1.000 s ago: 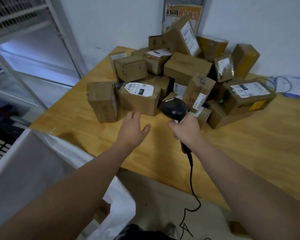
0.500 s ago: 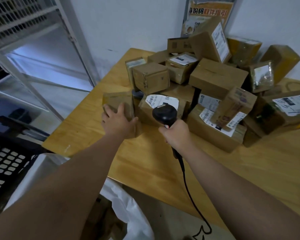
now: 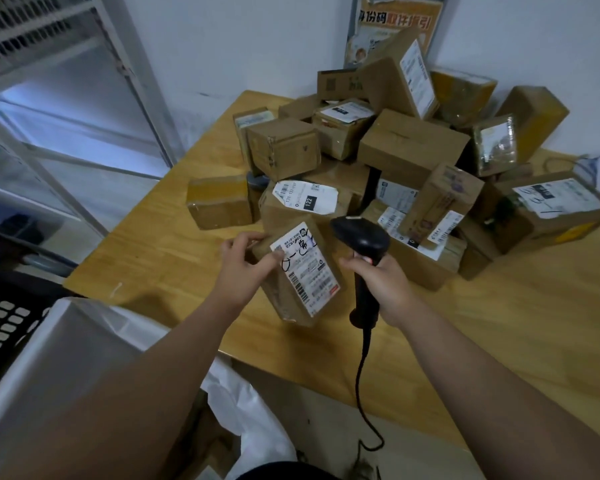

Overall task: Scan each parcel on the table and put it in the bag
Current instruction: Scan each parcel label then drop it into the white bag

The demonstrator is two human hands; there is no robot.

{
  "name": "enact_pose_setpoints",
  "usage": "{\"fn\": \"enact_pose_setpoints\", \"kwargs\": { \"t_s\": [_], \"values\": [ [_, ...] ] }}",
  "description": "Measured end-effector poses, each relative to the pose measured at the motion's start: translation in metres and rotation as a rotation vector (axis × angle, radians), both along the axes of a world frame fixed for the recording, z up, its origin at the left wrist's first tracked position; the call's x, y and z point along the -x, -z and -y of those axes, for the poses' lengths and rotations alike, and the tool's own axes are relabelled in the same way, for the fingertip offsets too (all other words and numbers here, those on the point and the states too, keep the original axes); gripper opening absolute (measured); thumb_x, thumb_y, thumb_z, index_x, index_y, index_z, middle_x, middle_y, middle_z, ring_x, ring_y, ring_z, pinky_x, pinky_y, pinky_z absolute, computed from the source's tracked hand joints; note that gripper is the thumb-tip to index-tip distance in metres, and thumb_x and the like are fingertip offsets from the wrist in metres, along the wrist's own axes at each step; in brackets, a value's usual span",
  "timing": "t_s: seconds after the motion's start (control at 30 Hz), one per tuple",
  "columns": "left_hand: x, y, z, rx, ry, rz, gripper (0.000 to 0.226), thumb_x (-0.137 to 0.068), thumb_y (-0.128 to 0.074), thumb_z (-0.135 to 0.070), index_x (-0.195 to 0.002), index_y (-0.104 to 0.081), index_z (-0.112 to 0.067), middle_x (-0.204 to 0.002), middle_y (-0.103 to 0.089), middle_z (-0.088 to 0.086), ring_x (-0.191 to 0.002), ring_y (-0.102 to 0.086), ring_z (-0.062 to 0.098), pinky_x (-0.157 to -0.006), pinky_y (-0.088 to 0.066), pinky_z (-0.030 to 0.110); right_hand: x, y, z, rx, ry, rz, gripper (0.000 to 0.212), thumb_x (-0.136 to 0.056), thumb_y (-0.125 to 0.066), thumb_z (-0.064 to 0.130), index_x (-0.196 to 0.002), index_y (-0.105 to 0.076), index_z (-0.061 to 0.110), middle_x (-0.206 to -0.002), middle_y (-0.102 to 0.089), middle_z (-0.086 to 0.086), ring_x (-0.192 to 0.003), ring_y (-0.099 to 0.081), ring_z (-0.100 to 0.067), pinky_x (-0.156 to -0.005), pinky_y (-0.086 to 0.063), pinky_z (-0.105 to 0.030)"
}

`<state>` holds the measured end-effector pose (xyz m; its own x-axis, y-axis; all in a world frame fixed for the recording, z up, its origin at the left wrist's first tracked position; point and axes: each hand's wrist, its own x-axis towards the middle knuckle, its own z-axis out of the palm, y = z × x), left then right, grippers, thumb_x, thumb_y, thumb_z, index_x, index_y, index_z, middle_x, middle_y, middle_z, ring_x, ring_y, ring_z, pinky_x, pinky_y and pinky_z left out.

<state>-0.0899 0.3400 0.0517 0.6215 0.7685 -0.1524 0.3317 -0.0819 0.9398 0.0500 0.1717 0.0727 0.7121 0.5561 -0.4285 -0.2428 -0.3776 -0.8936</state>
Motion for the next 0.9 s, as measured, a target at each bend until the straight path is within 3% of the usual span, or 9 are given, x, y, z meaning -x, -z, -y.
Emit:
{"fn": "enact_pose_setpoints", "kwargs": {
  "t_s": [0.1,0.2,0.3,0.47,0.57,0.63,0.77,0.83,0.9],
  "values": [
    [-0.024,0.002,0.022,0.227,-0.095,0.121,0.033,-0.078,-0.072,-0.044,-0.103,-0.055,-0.031,-0.126,-0.048,0.008,-0.108,-0.055,0.018,-0.074,-0.045,0.023,0.000,0.006,0.034,0.004,0.125,-0.225,0.013,-0.083,-0.073,0.025,-0.090,-0.063,0.020,-0.096,-0.063,-0.002,-0.099,-0.058,-0.023,-0.091,-0.044,-0.039],
    [-0.042,0.004,0.048,0.354,-0.078,0.184,0.025,-0.088,-0.068,-0.030,-0.104,-0.049,-0.025,-0.116,-0.055,0.005,-0.101,-0.057,0.017,-0.080,-0.048,0.029,0.003,0.011,0.061,-0.116,0.228,-0.355,0.014,-0.085,-0.072,0.018,-0.098,-0.066,0.018,-0.100,-0.070,-0.005,-0.100,-0.064,-0.024,-0.095,-0.050,-0.047],
    [-0.051,0.005,0.067,0.357,0.088,0.034,0.028,-0.088,-0.066,-0.030,-0.106,-0.048,-0.018,-0.106,-0.057,0.002,-0.098,-0.057,0.015,-0.093,-0.046,0.037,0.000,0.014,0.077,-0.133,0.307,-0.236,0.017,-0.081,-0.075,0.009,-0.096,-0.068,0.013,-0.091,-0.071,-0.009,-0.080,-0.066,-0.024,-0.075,-0.053,-0.040],
    [-0.055,0.002,0.076,0.227,0.239,-0.279,0.063,-0.084,-0.057,-0.062,-0.120,-0.040,-0.013,-0.114,-0.063,0.007,-0.098,-0.062,0.020,-0.093,-0.050,0.041,-0.017,0.013,0.092,0.039,0.297,-0.071,0.018,-0.082,-0.068,-0.002,-0.084,-0.064,0.015,-0.089,-0.071,-0.011,-0.078,-0.068,-0.023,-0.078,-0.056,-0.040],
    [-0.047,0.009,0.086,0.285,0.366,-0.391,0.084,-0.086,-0.062,-0.054,-0.148,-0.008,-0.037,-0.116,-0.064,0.007,-0.089,-0.068,0.024,-0.073,-0.054,0.032,-0.024,0.015,0.094,0.083,0.263,-0.009,0.021,-0.083,-0.066,-0.002,-0.081,-0.062,0.018,-0.084,-0.070,-0.007,-0.078,-0.068,-0.023,-0.080,-0.055,-0.042],
    [-0.045,0.018,0.092,0.248,0.444,-0.467,0.080,-0.087,-0.064,-0.049,-0.149,-0.017,-0.032,-0.112,-0.064,0.001,-0.089,-0.066,0.019,-0.070,-0.052,0.027,-0.026,0.017,0.093,0.095,0.254,0.028,0.019,-0.083,-0.067,0.001,-0.080,-0.062,0.020,-0.081,-0.069,-0.005,-0.081,-0.068,-0.025,-0.077,-0.055,-0.040],
    [-0.047,0.028,0.091,-0.048,0.514,-0.605,0.079,-0.084,-0.068,-0.049,-0.146,-0.034,-0.015,-0.149,-0.032,0.009,-0.132,-0.039,0.027,-0.105,-0.039,0.038,-0.023,0.021,0.092,0.141,0.275,0.137,0.020,-0.081,-0.068,0.004,-0.069,-0.054,0.012,-0.064,-0.056,-0.002,-0.062,-0.056,-0.017,-0.053,-0.038,-0.025],
    [-0.052,0.024,0.089,0.022,0.547,-0.525,0.084,-0.084,-0.071,-0.041,-0.151,-0.025,-0.021,-0.155,-0.023,0.008,-0.135,-0.037,0.027,-0.105,-0.038,0.036,-0.019,0.022,0.095,0.145,0.331,0.168,0.022,-0.081,-0.067,0.004,-0.068,-0.051,0.011,-0.063,-0.053,-0.003,-0.060,-0.052,-0.018,-0.050,-0.035,-0.025],
    [-0.059,0.019,0.090,0.035,0.620,-0.525,0.087,-0.083,-0.073,-0.038,-0.152,-0.022,-0.023,-0.148,-0.039,0.009,-0.118,-0.049,0.021,-0.093,-0.041,0.029,-0.013,0.025,0.102,0.145,0.342,0.144,0.018,-0.082,-0.066,0.004,-0.073,-0.054,0.014,-0.068,-0.057,-0.001,-0.062,-0.054,-0.015,-0.051,-0.038,-0.025]
  ]
}}
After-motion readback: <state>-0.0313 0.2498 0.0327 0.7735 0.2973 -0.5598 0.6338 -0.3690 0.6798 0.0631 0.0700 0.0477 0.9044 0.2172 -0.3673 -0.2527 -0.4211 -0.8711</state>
